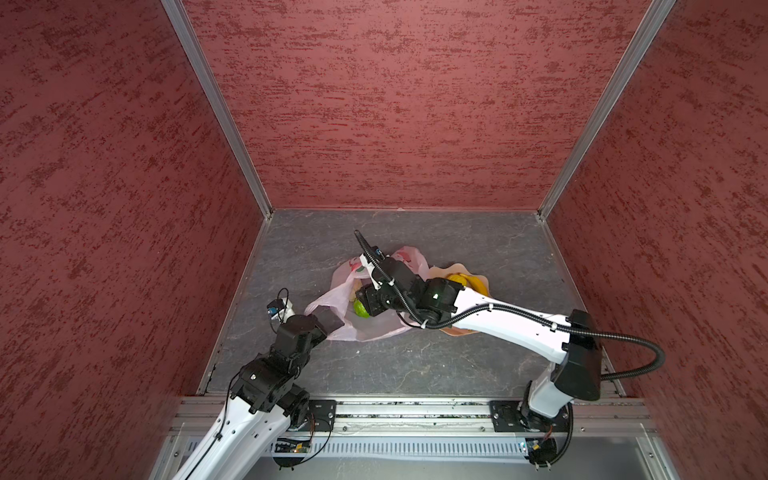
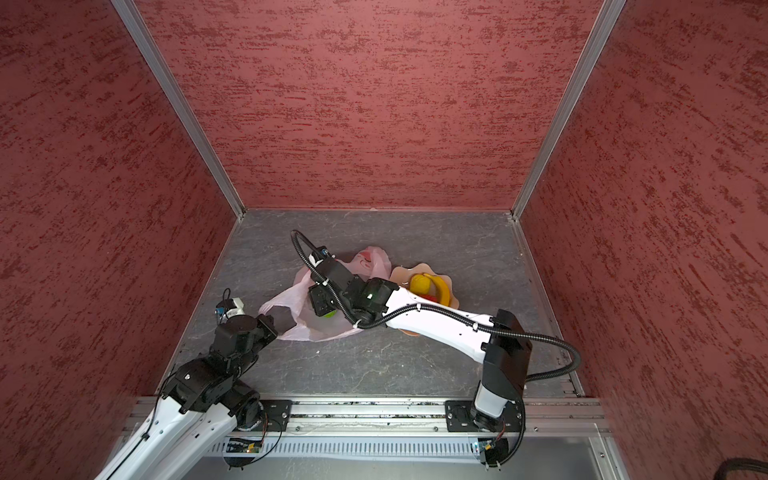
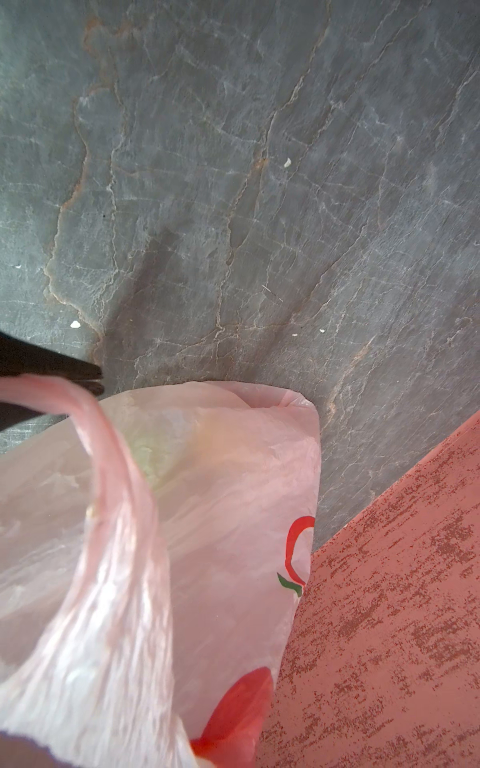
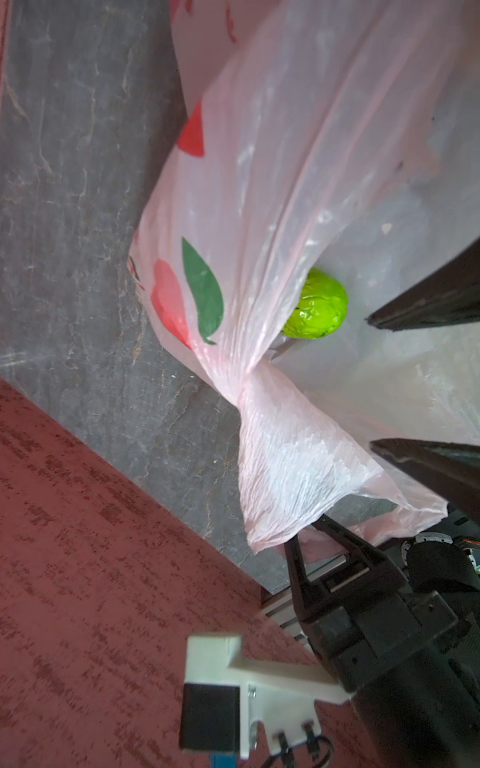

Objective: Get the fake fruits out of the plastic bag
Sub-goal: 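Move the open right gripper back over the bag opening, then lower the open right gripper into the bag toward the green fruit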

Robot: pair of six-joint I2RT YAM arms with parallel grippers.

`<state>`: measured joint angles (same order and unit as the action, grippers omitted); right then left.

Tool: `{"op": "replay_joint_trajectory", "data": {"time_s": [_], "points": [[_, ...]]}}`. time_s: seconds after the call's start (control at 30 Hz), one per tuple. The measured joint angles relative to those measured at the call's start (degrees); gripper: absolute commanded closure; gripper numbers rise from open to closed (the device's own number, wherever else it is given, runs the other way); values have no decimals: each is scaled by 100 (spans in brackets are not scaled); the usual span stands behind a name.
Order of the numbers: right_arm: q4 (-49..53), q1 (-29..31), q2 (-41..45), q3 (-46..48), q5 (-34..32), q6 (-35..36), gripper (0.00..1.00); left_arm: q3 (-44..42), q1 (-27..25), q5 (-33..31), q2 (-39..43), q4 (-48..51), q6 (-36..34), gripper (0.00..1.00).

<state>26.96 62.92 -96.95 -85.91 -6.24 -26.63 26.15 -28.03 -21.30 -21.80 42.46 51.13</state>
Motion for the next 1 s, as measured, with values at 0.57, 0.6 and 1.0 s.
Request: {"op": "replay_joint_trajectory", "data": {"time_s": [0.57, 0.6, 1.0], "points": [[24, 2, -625, 424, -605, -640, 56, 0, 0, 2, 22, 22, -39, 93], [15, -26, -625, 501, -605, -713, 53, 0, 0, 2, 35, 31, -39, 93], [-402, -271, -892, 715, -557, -1086, 31, 0, 0, 4, 92, 170, -37, 93]]}}
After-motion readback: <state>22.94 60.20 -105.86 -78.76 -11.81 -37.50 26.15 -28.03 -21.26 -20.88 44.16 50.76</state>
